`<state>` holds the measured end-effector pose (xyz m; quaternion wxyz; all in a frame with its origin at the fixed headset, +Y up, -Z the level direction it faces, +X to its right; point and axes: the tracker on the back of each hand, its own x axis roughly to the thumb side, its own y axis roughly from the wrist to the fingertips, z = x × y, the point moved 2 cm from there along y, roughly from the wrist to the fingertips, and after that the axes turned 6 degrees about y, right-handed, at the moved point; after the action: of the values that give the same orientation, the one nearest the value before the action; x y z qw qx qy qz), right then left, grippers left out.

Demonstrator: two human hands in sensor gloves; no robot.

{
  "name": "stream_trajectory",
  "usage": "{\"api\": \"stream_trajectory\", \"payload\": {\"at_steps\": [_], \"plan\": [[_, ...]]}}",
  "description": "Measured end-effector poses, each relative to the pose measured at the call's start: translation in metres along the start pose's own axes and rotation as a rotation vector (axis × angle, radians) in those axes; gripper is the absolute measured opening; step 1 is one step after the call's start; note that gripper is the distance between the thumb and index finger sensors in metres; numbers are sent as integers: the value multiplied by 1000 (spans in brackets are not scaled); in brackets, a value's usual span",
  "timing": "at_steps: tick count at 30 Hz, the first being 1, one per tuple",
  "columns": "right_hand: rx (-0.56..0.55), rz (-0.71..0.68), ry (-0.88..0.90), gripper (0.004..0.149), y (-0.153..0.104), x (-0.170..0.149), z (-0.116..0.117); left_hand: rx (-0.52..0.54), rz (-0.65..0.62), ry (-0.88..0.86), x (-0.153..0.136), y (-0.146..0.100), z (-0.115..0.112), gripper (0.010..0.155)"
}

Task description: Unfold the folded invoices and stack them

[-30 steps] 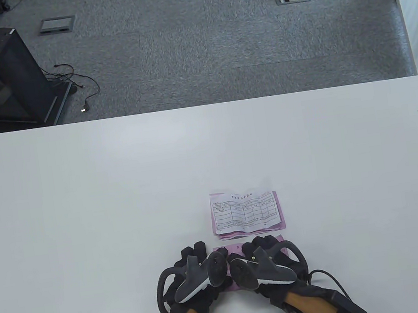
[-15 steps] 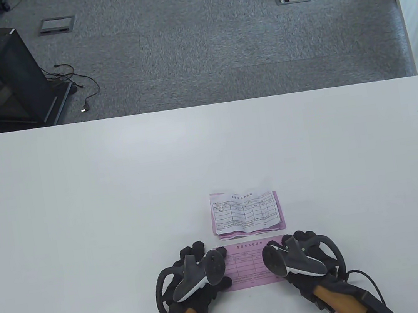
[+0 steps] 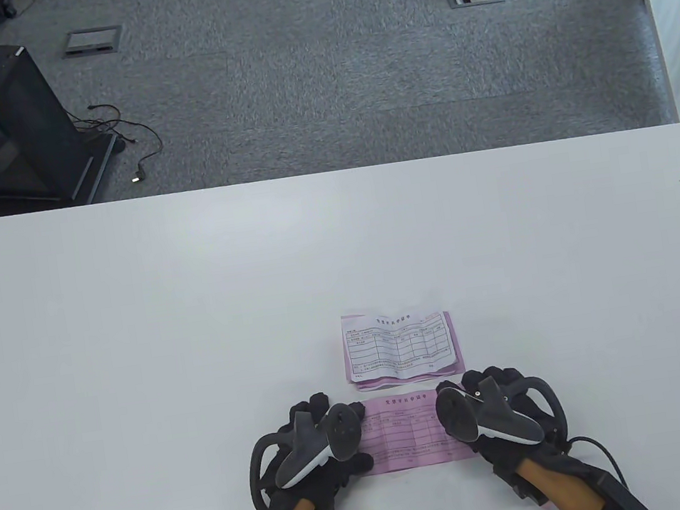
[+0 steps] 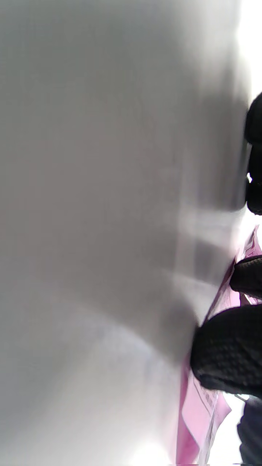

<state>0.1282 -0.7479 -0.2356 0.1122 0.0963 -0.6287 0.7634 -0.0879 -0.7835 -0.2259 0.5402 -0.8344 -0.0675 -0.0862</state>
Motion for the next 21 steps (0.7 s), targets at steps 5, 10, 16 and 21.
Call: {"api": "stream_trajectory", "payload": {"at_steps": [5,10,16,21], "plan": [[-23,-118,-11,62,9,57,-1,0,-2,0,0,0,-1,80],[50,-150,-44,62,22,85,19,6,-9,0,0,0,-1,80],[48,-144,-76,62,24,82,28,-15,-15,0,0,0,-3,80],[55,-108,-90,62,17,53,27,-23,-17,0,0,0,-4,79]]}}
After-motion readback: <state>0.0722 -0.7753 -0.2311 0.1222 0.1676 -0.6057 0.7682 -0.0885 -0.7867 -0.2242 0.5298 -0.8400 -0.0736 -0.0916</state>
